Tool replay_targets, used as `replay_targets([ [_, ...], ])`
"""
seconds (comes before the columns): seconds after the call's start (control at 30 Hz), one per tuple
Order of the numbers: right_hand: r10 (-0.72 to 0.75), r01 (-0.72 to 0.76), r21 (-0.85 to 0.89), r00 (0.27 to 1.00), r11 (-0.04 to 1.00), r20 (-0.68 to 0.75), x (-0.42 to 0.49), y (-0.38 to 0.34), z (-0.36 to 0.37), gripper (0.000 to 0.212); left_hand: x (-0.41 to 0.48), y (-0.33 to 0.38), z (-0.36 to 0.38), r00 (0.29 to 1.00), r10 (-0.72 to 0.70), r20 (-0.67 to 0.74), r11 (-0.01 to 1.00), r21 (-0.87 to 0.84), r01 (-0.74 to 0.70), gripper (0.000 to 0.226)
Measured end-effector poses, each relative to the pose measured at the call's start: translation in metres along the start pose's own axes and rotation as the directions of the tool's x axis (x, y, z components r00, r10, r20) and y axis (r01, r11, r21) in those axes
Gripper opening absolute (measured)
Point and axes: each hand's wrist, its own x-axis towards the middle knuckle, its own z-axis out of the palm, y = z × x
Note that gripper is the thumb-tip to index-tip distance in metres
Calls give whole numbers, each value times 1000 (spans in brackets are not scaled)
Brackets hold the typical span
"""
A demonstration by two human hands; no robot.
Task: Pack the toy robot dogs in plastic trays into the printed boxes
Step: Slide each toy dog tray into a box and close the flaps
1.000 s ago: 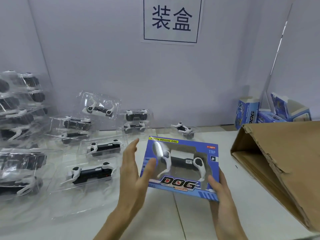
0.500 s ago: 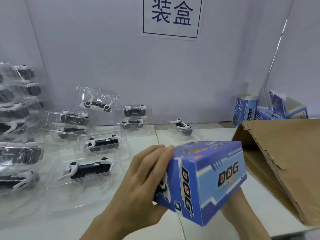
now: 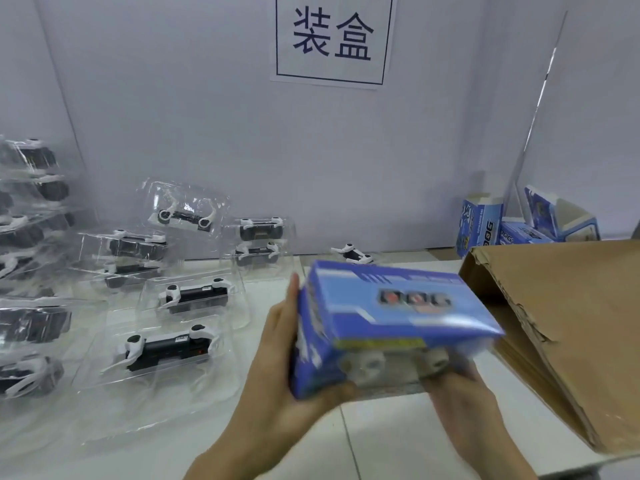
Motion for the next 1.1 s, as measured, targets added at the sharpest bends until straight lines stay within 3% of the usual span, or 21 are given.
replay_targets([
  [0.03,47,-47,26,999,999,-3,11,-8,15,51,2,-4,-4,995,-95,-33,990,-110,91,105],
  [0.13,145,-113,-204,978,973,150,14,-28,11,64,10,-12,-18,941,-323,-102,930,-218,295,75],
  [0.23,317,-250,-346,936,904,155,21,-25,6,78,10,-25,-26,833,-551,-49,799,-318,510,45],
  [0.33,411,-360,-323,906,875,104,29,-22,10,78,6,-40,-33,662,-747,69,553,-489,675,52],
  [0.4,453,-436,-215,891,874,33,36,-21,11,65,5,-47,-37,620,-783,57,490,-556,671,57],
  [0.5,411,-416,-58,908,908,-75,53,-30,13,47,4,-56,-40,648,-758,-77,594,-494,635,40],
  [0.63,256,-181,260,922,949,-291,89,-48,11,32,1,-55,-37,618,-786,-7,548,-470,692,40],
  [0.73,127,109,395,842,912,-525,108,-61,0,24,0,-50,-34,621,-784,6,553,-449,702,45],
  [0.8,118,207,421,770,883,-627,111,-62,-10,33,-2,-50,-32,621,-783,21,552,-435,711,48],
  [0.9,163,153,379,715,913,-680,108,-53,-17,39,-3,-48,-31,633,-773,34,573,-390,721,43],
  [1.0,133,49,228,688,972,-713,100,-38,-14,53,-6,-48,-28,674,-739,6,655,-233,719,27],
  [1.1,113,-52,109,719,993,-686,91,-27,-11,39,-12,-45,-22,758,-647,80,762,34,647,31],
])
